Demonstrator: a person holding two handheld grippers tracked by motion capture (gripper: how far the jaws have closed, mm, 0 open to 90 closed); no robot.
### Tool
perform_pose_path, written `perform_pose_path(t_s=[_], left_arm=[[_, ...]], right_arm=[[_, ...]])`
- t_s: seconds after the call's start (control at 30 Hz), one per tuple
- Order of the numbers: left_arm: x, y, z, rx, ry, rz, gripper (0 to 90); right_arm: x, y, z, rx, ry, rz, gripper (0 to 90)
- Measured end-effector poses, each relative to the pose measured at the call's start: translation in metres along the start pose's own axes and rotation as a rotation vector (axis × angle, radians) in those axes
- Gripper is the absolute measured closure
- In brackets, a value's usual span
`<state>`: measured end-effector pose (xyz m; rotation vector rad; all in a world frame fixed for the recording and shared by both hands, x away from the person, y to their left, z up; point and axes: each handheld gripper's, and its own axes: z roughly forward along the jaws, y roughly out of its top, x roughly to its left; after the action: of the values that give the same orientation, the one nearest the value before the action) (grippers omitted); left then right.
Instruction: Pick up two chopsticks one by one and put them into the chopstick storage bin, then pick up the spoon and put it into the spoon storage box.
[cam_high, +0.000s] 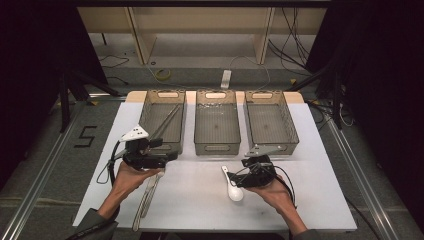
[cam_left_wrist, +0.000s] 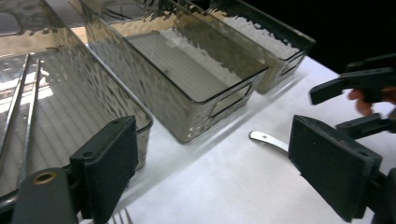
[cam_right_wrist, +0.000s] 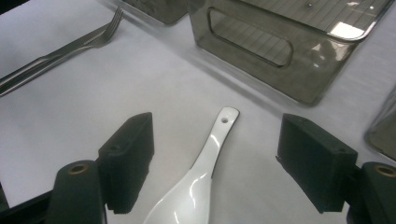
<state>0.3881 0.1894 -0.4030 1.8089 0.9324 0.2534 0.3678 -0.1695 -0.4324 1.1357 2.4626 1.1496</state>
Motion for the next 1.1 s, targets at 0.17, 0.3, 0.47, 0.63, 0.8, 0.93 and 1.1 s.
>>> perform_pose_path(t_s=[0.17,0.3,0.47,0.63,0.8,0.93,1.1], left_arm=[[-0.005,-0.004,-0.006,-0.006,-0.003,0.009,15.6],[-0.009,-0.007,-0.010,-0.018,0.007,0.017,15.6],[-0.011,-0.011,-0.015,-0.029,0.021,0.007,15.6],[-0.012,-0.014,-0.019,-0.038,0.026,0.006,15.6],[-0.014,-0.016,-0.020,-0.031,0.018,0.014,15.6],[-0.014,-0.017,-0.020,-0.032,0.014,0.009,15.6],[-0.015,-0.018,-0.022,-0.039,0.019,0.011,15.6]], right_arm=[[0.000,0.005,0.007,0.023,0.016,0.002,29.5],[0.000,0.007,0.015,0.060,0.029,-0.004,30.1],[0.001,0.009,0.021,0.104,0.020,-0.001,32.7],[-0.001,0.007,0.032,0.154,0.016,0.020,35.1],[0.000,0.006,0.040,0.186,0.015,0.012,37.3],[0.002,0.005,0.042,0.202,0.010,-0.005,39.3],[0.000,0.004,0.044,0.215,0.013,-0.005,45.8]])
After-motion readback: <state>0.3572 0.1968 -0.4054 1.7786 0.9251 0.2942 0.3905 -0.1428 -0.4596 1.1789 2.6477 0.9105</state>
